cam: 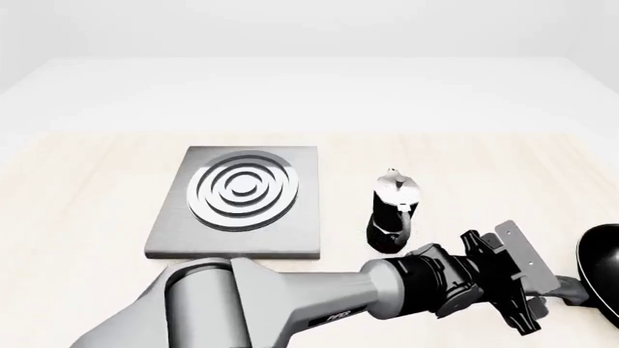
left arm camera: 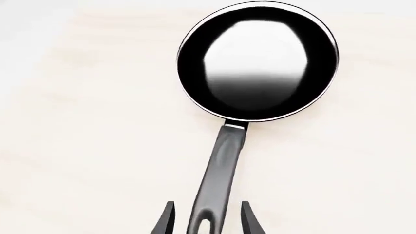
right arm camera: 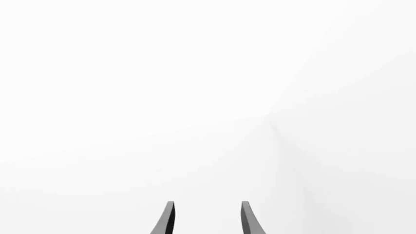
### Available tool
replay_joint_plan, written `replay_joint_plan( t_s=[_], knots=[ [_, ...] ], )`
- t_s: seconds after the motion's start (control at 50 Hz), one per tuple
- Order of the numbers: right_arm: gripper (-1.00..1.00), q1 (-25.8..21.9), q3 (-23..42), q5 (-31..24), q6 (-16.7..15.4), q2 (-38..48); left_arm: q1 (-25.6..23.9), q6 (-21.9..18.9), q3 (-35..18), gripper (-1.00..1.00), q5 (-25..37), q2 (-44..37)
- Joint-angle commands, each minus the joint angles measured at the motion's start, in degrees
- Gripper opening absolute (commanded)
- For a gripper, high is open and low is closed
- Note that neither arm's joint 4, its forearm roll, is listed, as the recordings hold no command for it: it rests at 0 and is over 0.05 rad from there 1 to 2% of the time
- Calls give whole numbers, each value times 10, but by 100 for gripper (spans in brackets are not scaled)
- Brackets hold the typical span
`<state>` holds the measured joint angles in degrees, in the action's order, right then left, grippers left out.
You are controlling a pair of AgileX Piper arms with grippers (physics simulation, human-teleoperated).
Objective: Put the frying pan on the stove.
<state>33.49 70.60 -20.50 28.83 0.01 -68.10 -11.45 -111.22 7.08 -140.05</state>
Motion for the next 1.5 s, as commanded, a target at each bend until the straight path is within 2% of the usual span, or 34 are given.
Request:
replay_joint_plan(
  t_s=[0.02,0.18,0.6,0.78,0.9,0.92,1.08,1.24,1.42,1.5],
  knots=[
    [100,2,-11,12,2,0,-15,13,30,100,-21,2],
    [100,6,-27,29,5,0,-12,18,21,100,-19,-10],
    [100,-7,18,-13,-7,0,11,15,-54,100,23,-57],
    [100,0,-11,16,-1,0,3,23,-47,100,16,-59],
    [100,4,-24,28,3,0,11,20,-62,100,23,-66],
    [100,3,-24,28,2,0,13,18,-67,-100,25,-68],
    [100,-1,-17,22,-1,0,15,25,-54,-100,12,-58],
    [100,3,-37,41,3,0,18,30,-44,-100,-2,-51],
    [100,6,-48,53,7,0,13,38,20,-100,-67,-15],
    [100,8,-53,59,9,0,19,36,45,-100,-52,32]
  ],
)
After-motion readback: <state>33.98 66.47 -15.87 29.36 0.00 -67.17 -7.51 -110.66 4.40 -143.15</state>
